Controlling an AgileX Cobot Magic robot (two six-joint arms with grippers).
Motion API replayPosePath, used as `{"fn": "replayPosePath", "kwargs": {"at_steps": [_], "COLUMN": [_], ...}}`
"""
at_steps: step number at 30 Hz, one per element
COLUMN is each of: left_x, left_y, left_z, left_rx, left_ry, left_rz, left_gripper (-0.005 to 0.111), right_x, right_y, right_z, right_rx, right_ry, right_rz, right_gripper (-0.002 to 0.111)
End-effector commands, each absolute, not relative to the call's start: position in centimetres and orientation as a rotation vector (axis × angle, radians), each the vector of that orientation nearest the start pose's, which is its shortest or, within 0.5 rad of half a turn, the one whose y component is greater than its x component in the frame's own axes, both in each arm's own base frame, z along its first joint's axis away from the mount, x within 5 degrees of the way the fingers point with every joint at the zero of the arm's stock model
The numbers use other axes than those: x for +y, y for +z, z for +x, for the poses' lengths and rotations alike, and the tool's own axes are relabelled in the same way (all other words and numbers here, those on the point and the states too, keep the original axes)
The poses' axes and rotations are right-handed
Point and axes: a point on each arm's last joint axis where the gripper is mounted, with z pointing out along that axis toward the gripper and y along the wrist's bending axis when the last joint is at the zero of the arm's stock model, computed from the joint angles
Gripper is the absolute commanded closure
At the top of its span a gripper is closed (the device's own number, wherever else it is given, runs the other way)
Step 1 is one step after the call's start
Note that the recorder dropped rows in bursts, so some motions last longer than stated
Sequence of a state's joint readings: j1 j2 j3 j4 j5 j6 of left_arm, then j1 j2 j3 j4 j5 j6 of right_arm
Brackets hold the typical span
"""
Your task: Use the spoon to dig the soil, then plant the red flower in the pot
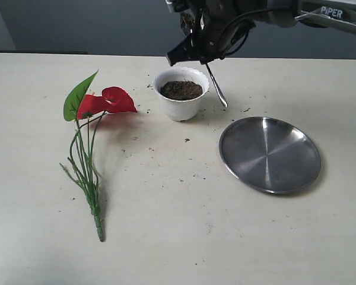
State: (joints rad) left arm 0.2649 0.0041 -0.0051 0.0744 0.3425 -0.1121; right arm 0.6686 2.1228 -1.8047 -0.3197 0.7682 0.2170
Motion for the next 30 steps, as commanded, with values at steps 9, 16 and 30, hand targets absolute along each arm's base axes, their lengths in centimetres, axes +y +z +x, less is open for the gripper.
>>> {"fn": "replayPosePath", "kwargs": {"at_steps": [9, 16, 30], "left_x": [1.6, 1.6, 1.6], "left_y": [18.3, 18.3, 18.3], "left_z": [5.1, 5.1, 5.1], "left_rx": [1.798, 1.798, 1.798], "left_ry": [0.166, 0.166, 0.166], "left_rz": [-0.295, -0.295, -0.295], "left_gripper": [0.106, 0.106, 0.106], "right_x": [27.3, 27.6, 28.0], "right_y": [26.8, 25.6, 22.9], "right_z": [39.9, 39.6, 39.2], "right_rx": [2.462, 2.537, 2.659], "right_ry": [0.114, 0.14, 0.151], "right_rz": [-0.573, -0.607, -0.684], "right_gripper": [0.109, 0.109, 0.109]}}
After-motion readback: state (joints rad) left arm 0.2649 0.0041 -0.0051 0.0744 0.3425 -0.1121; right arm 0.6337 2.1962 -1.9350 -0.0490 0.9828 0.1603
